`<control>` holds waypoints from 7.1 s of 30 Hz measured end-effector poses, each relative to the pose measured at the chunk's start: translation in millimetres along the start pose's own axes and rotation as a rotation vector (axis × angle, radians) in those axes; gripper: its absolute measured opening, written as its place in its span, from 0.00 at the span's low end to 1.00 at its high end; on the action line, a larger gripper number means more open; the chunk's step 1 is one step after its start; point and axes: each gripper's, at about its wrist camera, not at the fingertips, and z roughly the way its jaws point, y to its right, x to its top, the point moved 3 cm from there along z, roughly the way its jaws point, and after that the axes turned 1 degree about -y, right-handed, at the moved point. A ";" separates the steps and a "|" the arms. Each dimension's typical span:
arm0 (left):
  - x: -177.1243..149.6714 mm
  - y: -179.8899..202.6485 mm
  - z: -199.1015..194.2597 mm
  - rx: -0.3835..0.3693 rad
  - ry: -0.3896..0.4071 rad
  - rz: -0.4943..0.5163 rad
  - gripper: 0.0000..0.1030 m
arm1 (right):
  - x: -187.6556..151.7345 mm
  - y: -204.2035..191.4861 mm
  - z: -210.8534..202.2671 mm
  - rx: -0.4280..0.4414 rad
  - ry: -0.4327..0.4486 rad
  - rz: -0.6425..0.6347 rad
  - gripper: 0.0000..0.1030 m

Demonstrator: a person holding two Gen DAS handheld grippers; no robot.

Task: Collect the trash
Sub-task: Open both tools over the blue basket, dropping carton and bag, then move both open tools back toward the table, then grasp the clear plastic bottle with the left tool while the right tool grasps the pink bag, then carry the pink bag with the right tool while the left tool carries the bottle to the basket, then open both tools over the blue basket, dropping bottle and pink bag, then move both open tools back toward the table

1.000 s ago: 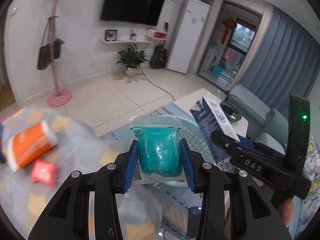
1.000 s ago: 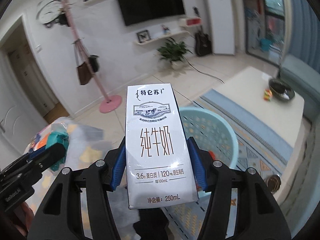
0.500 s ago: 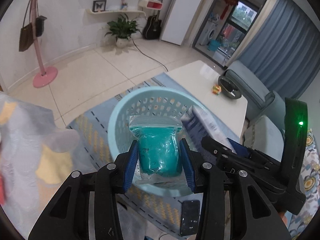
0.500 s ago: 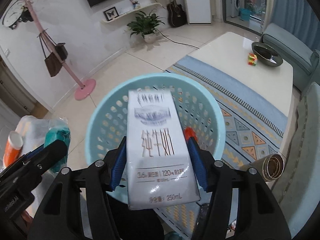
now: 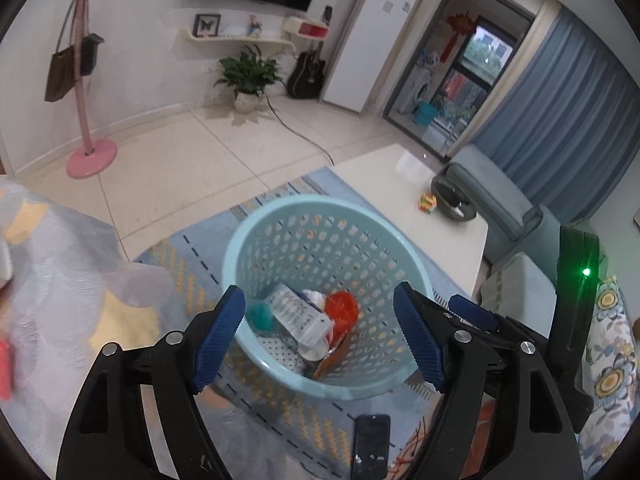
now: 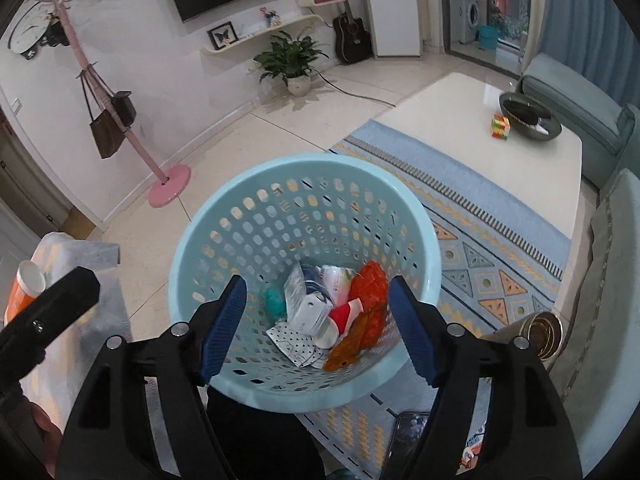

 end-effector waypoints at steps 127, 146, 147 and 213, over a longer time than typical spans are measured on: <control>-71.9 -98.4 -233.9 0.118 0.224 -0.048 0.41 | -66.9 -165.4 -151.2 0.389 0.247 -0.499 0.36; 12.4 7.3 -89.0 -0.101 0.155 0.066 0.41 | -11.6 -32.9 -71.2 0.078 0.194 -0.219 0.36; 13.5 9.5 -81.2 -0.103 0.147 0.067 0.41 | -10.9 -30.6 -65.9 0.063 0.189 -0.220 0.36; -24.7 -353.3 -247.8 0.419 0.260 -0.417 0.88 | -77.6 -333.5 -61.9 0.290 0.046 -0.486 0.78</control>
